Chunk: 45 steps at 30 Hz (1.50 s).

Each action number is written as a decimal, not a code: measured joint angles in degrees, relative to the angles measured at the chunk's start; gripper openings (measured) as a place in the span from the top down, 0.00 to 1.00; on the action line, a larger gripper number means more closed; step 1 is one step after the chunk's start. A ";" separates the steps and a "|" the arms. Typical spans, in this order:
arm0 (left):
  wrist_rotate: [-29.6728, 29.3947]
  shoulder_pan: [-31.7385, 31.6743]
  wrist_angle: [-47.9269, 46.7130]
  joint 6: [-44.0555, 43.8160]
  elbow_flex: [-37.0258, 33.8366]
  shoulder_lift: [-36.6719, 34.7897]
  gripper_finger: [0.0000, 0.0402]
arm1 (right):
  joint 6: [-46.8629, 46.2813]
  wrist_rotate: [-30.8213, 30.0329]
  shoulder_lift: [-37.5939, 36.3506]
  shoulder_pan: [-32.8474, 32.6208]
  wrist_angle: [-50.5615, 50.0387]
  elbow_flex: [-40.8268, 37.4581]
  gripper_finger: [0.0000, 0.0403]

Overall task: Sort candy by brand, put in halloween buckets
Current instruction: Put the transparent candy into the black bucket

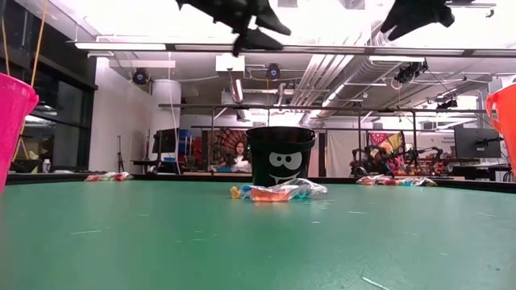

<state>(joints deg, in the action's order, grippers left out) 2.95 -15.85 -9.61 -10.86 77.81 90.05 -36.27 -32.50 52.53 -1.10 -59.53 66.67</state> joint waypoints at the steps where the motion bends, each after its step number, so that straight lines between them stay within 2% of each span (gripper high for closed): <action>1: -1.91 0.10 0.59 -1.30 -1.95 -1.82 0.53 | -0.17 0.12 0.02 -0.01 -0.21 0.00 0.64; 6: -9.85 -0.04 -0.02 -4.74 -9.14 -8.94 0.53 | -3.38 -0.27 0.02 0.23 0.62 0.00 0.64; 11: -15.66 -2.66 0.87 -2.06 -10.49 -13.01 0.53 | -8.79 -0.28 0.33 1.29 1.37 0.00 0.64; 14: -15.58 -6.68 1.37 1.00 -10.59 -13.50 0.53 | -9.97 -0.60 1.28 2.54 2.70 0.00 0.64; 18: -12.11 -14.78 4.63 4.14 -10.59 -13.48 0.53 | -9.90 -2.62 3.78 4.93 6.00 0.00 0.64; 24: -11.70 -25.63 14.45 13.96 -10.59 -11.34 0.53 | -9.97 -2.66 8.53 8.74 7.95 0.00 0.64; 29: -11.74 -30.81 20.48 14.13 -10.54 -9.43 0.53 | -11.89 0.55 11.62 11.73 7.92 0.00 0.64; 37: -10.61 -33.01 24.00 14.06 -10.54 -6.41 0.53 | -14.70 10.56 12.24 19.38 3.63 0.00 0.64; 41: -10.35 -32.61 24.09 11.95 -10.54 -6.11 0.53 | -10.90 16.89 11.78 21.96 1.93 -0.02 0.64; 45: -5.79 -31.26 24.02 3.43 -10.54 -6.85 0.53 | -4.40 23.48 11.81 21.46 1.55 -0.02 0.64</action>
<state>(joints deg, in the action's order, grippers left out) -2.84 -47.11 14.42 -7.43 67.26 83.20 -40.67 -9.03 64.34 20.36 -57.97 66.65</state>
